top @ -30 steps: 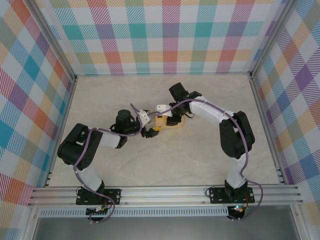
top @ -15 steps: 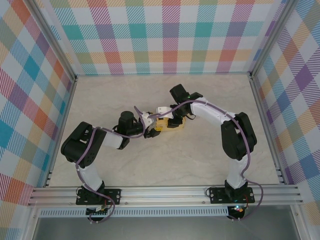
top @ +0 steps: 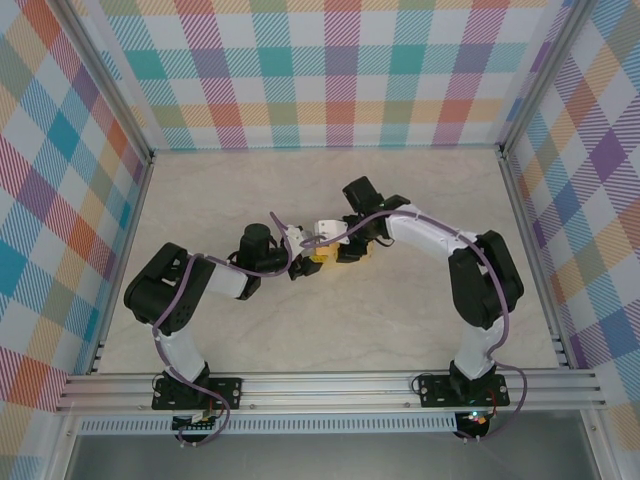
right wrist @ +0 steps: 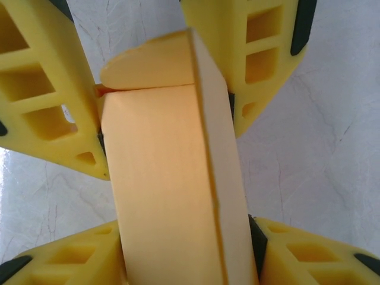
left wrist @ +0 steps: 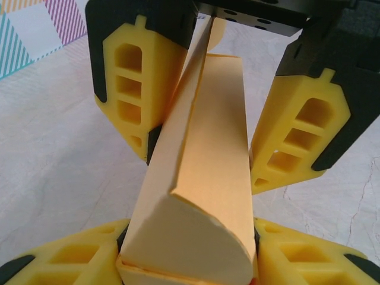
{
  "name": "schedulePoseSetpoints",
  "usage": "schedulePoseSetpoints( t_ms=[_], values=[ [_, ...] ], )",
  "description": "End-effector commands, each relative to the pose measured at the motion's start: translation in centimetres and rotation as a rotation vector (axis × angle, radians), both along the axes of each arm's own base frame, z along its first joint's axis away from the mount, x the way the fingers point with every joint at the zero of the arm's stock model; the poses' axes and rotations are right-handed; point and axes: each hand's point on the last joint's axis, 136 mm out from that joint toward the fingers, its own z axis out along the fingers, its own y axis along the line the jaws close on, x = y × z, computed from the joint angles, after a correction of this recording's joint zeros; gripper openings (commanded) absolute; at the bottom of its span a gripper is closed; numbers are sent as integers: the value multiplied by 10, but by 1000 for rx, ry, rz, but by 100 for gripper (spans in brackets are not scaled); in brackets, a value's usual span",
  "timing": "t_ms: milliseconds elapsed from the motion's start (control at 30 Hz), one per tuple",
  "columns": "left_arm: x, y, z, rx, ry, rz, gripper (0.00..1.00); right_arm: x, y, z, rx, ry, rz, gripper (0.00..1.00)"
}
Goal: Fold the paper box
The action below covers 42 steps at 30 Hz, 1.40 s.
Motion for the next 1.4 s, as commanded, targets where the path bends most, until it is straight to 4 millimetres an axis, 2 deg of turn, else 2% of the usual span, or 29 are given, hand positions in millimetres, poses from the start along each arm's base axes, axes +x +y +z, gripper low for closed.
schedulePoseSetpoints(
  t_ms=[0,233,467,633,700,900,1067,1233,1367],
  values=[
    [-20,-16,7,-44,47,-91,48,-13,-12,-33,-57,65,-37,51],
    [-24,-12,8,-32,77,-67,51,-2,-10,-33,-52,-102,-15,52],
    [-23,-14,4,9,82,-97,53,-2,-8,-43,-56,-129,-13,52],
    [-18,-15,4,16,93,-90,50,-3,-4,-39,-36,-109,-18,54],
    [-17,-16,2,26,102,-95,44,-6,-2,-36,-23,-79,-17,56],
    [-19,-17,0,45,114,-115,39,-6,4,-19,35,-63,-34,60],
    [-21,-17,0,52,118,-131,36,-4,6,6,115,-50,-57,64],
    [-22,-19,0,60,127,-148,36,-9,3,30,178,-34,-70,70],
    [-23,-19,-1,64,128,-154,36,-11,-6,55,282,-3,-140,71]
  ],
)
